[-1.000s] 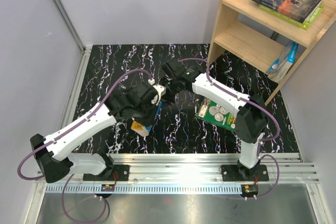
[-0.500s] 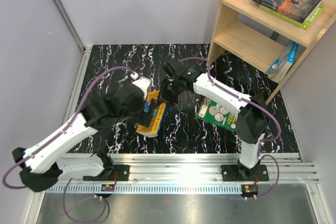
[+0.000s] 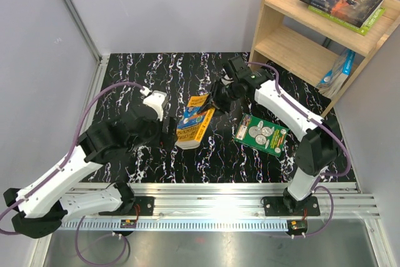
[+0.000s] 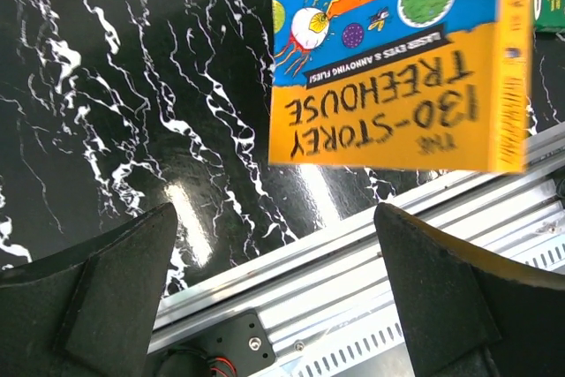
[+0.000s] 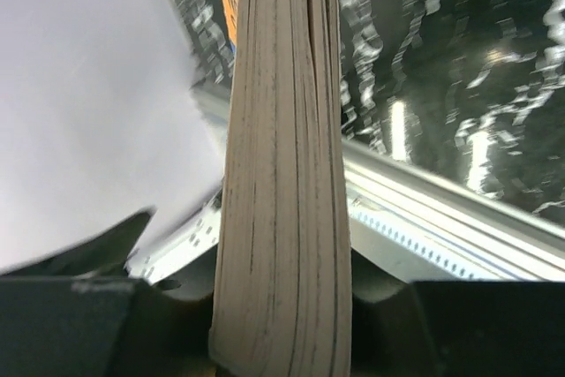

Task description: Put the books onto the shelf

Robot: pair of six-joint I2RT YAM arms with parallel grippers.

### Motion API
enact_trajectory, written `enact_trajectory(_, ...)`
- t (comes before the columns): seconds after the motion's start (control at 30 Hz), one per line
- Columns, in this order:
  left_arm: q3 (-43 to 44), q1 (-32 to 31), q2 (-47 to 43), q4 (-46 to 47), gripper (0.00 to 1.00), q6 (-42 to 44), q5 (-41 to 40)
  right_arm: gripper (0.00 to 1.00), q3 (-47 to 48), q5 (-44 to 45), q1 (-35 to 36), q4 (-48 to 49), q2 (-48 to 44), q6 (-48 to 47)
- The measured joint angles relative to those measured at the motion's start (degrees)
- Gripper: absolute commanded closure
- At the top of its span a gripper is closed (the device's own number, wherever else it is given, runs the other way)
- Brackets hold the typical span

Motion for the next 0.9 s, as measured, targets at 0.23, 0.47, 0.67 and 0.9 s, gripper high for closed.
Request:
enact_trajectory(0.23, -0.42, 6.25, 1.53, 5.14, 0.01, -0.76, 8.68, 1.00, 8.74, -8.96, 0.17, -5.68, -1.55, -4.55)
enact_trajectory(0.47, -4.13, 27.96, 2.16, 20.26, 0.01, -7.17, 38.21, 1.00, -1.55, -13.16, 0.07, 1.88, -18.10, -1.73)
enact_trajectory(0.67, -27.71, 32.33, 5.16, 65.66, 0.01, -38.66, 63.01, 1.00, -19.93, -15.32, 0.02, 19.30, -32.70, 8.41)
enact_trajectory(0.9, -35.74, 32.94, 14.99, 111.75, 0.02, -71.49, 70.31, 1.00, -28.33, -14.53, 0.09, 33.16, -33.97, 15.63)
